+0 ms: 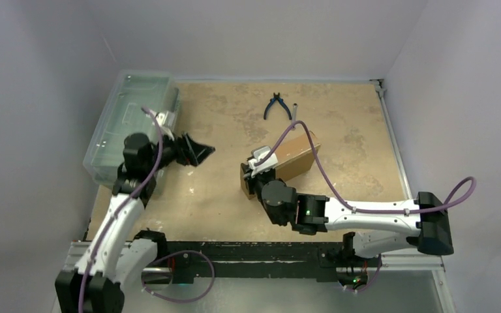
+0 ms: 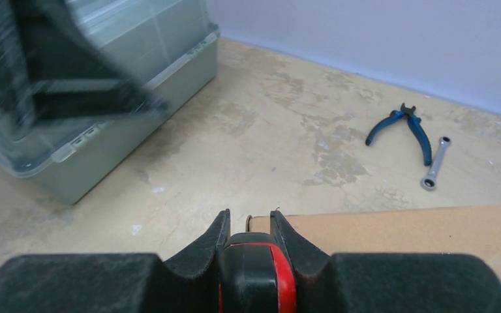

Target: Unpack the express box

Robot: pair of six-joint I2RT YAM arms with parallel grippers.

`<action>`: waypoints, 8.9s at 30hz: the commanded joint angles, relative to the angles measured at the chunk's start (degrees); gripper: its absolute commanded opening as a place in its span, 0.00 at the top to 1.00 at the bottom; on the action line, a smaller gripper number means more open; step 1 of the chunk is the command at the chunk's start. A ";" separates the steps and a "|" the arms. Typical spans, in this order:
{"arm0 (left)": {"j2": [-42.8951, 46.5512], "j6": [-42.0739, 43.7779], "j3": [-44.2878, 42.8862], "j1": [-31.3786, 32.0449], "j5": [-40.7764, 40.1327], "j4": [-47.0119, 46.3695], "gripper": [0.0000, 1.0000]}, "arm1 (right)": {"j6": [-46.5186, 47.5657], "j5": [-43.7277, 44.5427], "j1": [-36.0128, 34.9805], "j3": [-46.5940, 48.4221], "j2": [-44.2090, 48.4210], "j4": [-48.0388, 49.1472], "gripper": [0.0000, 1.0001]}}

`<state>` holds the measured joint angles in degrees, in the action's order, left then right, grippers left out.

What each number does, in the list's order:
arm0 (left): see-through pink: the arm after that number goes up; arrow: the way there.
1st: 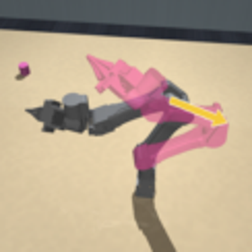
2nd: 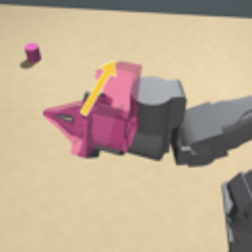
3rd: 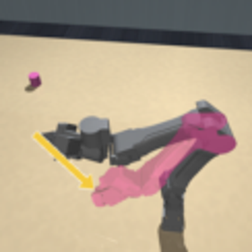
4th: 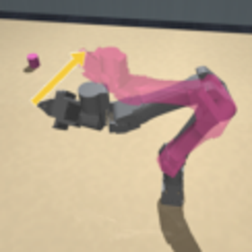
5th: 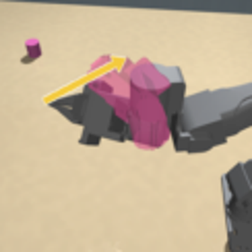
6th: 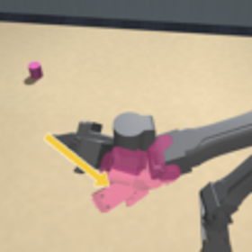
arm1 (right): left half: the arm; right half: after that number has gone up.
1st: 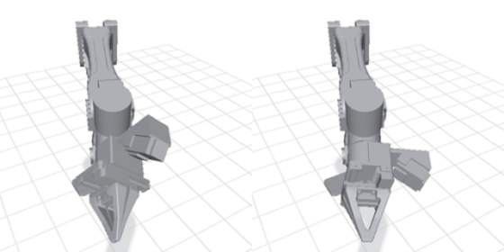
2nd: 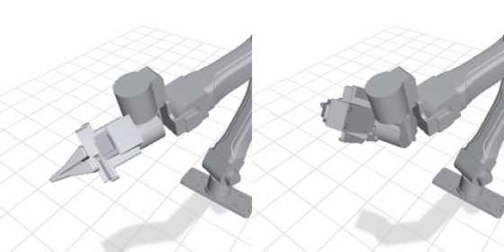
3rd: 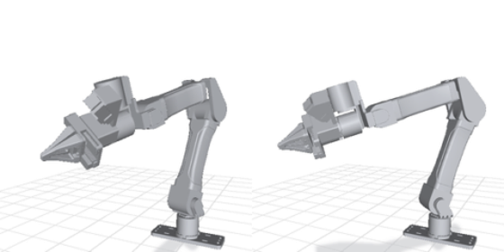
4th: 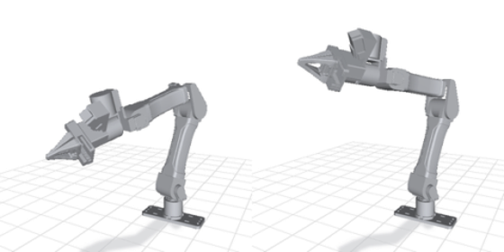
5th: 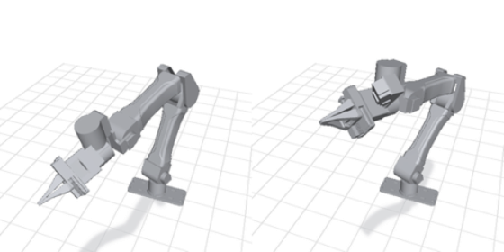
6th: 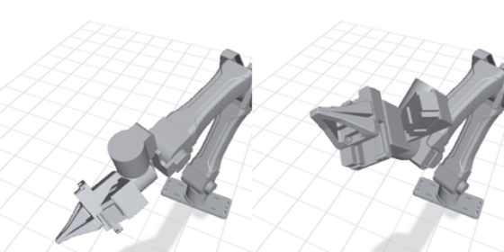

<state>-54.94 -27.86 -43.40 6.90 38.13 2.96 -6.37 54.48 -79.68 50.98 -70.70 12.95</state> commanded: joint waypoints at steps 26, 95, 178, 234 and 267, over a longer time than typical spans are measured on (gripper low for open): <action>-8.52 31.92 33.07 44.20 -34.70 -60.61 0.18 | -0.84 -11.51 10.73 0.22 6.61 -7.15 1.00; -32.66 24.47 25.55 42.27 -46.82 -73.15 0.65 | 1.55 -6.25 4.90 6.37 11.14 -27.04 1.00; -11.98 -39.09 29.42 43.58 -46.83 -42.28 0.77 | -4.52 -0.28 68.96 33.28 -46.33 -50.01 0.66; -28.20 7.67 -24.03 21.71 -23.14 19.62 0.01 | -20.77 -69.31 56.79 -6.43 -5.45 -24.01 0.19; -55.33 20.72 -32.08 12.79 -9.55 19.15 0.52 | -18.81 -68.91 55.85 -5.89 -9.26 -22.35 0.30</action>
<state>-110.89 -8.32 -73.10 19.99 26.00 22.20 -26.44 -13.41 -23.57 44.01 -80.20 -10.81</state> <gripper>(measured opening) 0.475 0.710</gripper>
